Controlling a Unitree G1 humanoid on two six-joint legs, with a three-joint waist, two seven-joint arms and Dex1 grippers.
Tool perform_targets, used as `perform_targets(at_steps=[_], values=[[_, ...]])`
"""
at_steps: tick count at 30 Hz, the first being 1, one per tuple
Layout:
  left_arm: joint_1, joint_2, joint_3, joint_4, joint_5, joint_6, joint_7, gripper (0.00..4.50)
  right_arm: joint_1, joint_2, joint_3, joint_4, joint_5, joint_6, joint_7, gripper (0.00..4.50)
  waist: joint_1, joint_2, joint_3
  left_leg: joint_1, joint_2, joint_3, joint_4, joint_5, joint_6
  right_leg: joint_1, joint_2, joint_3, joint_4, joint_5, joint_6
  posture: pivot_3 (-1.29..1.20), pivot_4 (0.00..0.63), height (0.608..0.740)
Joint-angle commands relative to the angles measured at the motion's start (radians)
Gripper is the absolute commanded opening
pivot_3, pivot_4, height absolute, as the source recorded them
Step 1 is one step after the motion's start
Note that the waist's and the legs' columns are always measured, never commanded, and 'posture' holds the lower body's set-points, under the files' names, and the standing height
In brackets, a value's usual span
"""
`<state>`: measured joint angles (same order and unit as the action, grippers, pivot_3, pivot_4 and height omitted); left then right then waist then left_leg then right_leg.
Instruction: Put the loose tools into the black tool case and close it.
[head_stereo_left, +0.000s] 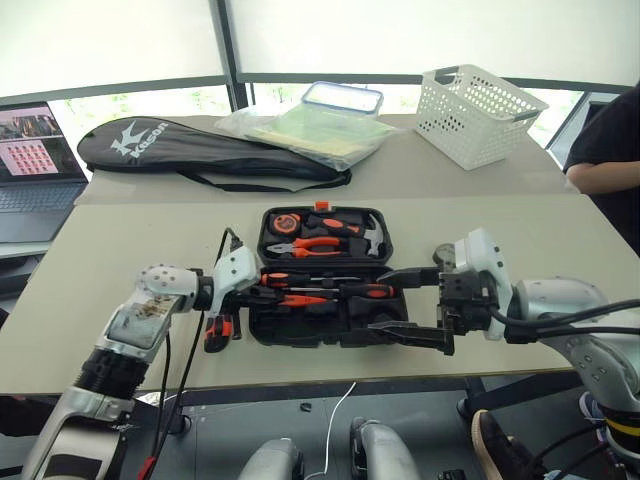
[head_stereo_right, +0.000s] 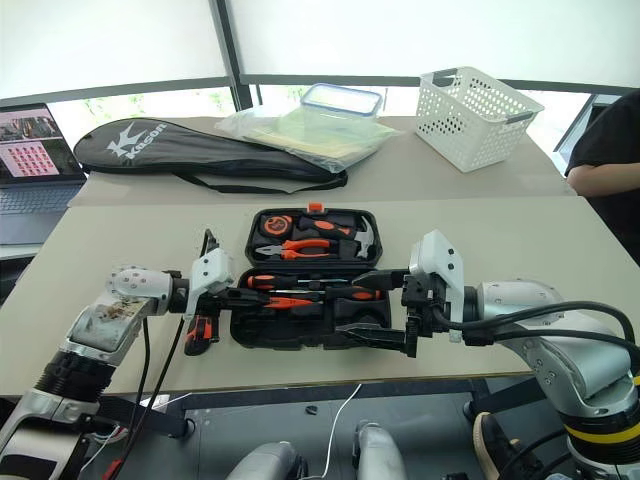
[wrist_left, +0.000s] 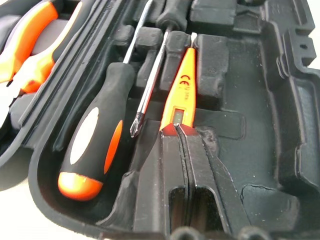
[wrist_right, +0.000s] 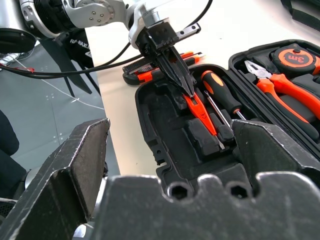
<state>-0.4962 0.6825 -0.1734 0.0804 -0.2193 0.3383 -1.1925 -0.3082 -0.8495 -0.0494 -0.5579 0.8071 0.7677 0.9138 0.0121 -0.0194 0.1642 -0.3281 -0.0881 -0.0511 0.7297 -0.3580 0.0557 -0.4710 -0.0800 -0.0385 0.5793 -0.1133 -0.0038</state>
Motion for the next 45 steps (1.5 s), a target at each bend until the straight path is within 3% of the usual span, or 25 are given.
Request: perform_targets(at_steps=[1,17,21,24,28,31,34,38,42,45], values=[[-0.035,-0.004,0.03,-0.038,-0.04,0.036,-0.004,0.05,-0.021,0.003,-0.008,-0.012,0.009,-0.005,0.005,4.5,0.001,0.0,0.0,0.0,0.0,0.0,0.0,0.0,0.0,0.0,0.0,0.0,0.0,0.0,0.0,0.0,0.15,0.74],[0.055,0.018,-0.019,-0.078,0.058,-0.003,0.067,0.05,-0.085,0.035,0.042,0.037,-0.014,-0.025,0.041,4.5,0.0,0.0,0.0,-0.001,0.0,0.0,0.0,0.0,0.0,-0.001,0.0,0.0,-0.001,0.0,0.0,0.0,0.15,0.74],[0.105,0.044,0.085,-0.215,-0.02,0.085,0.109,0.05,-0.127,0.051,0.063,0.061,-0.023,-0.029,0.066,4.5,-0.001,0.0,0.0,-0.001,0.001,0.0,-0.001,0.0,0.0,-0.001,0.001,0.0,-0.001,0.0,0.0,0.0,0.15,0.74],[0.227,0.095,0.321,-0.427,-0.192,0.284,0.158,0.05,-0.163,0.064,0.072,0.084,-0.01,-0.035,0.11,4.5,-0.014,0.0,0.0,-0.002,0.001,0.0,-0.001,0.0,0.0,-0.003,0.001,0.001,0.0,0.0,0.0,0.0,0.15,0.74],[0.488,0.137,0.661,-0.62,-0.313,0.475,0.204,1.09,-0.202,0.08,0.095,0.117,-0.015,-0.045,0.168,4.5,-0.025,0.0,0.001,-0.002,0.002,0.0,-0.003,-0.001,-0.001,-0.005,0.002,0.001,-0.001,0.0,0.0,0.0,0.15,0.74],[0.675,0.099,0.875,-0.685,-0.354,0.563,0.249,2.13,-0.22,0.084,0.113,0.131,-0.017,-0.047,0.209,4.5,-0.024,0.001,0.001,-0.001,0.001,0.0,-0.004,-0.001,-0.002,-0.004,0.003,0.001,-0.001,0.0,0.0,0.0,0.15,0.74],[0.818,0.042,1.0,-0.725,-0.375,0.598,0.284,3.21,-0.227,0.086,0.137,0.144,-0.044,-0.071,0.245,4.5,-0.011,0.001,0.001,0.0,0.001,0.0,-0.004,-0.001,-0.002,-0.002,0.003,0.0,-0.001,-0.001,0.0,0.0,0.15,0.74],[0.904,0.029,1.002,-0.784,-0.367,0.641,0.354,4.41,-0.243,0.091,0.149,0.177,-0.068,-0.091,0.274,4.5,0.001,0.001,0.001,0.003,0.001,0.0,-0.004,-0.001,-0.002,0.001,0.003,0.0,-0.001,-0.001,0.0,0.0,0.15,0.74],[0.676,0.049,0.856,-0.814,-0.422,0.913,0.561,4.41,-0.243,0.089,0.166,0.174,-0.085,-0.096,0.295,4.5,0.021,0.001,0.002,0.007,0.0,-0.001,-0.004,-0.003,-0.006,0.007,0.002,-0.001,-0.001,-0.001,0.0,0.0,0.15,0.74],[0.456,-0.004,0.781,-0.807,-0.399,1.156,0.703,4.41,-0.227,0.089,0.159,0.153,-0.08,-0.087,0.285,4.5,0.014,0.0,0.001,0.011,0.0,-0.003,-0.004,-0.004,-0.006,0.011,0.003,0.0,-0.001,-0.001,0.0,0.0,0.15,0.74]])
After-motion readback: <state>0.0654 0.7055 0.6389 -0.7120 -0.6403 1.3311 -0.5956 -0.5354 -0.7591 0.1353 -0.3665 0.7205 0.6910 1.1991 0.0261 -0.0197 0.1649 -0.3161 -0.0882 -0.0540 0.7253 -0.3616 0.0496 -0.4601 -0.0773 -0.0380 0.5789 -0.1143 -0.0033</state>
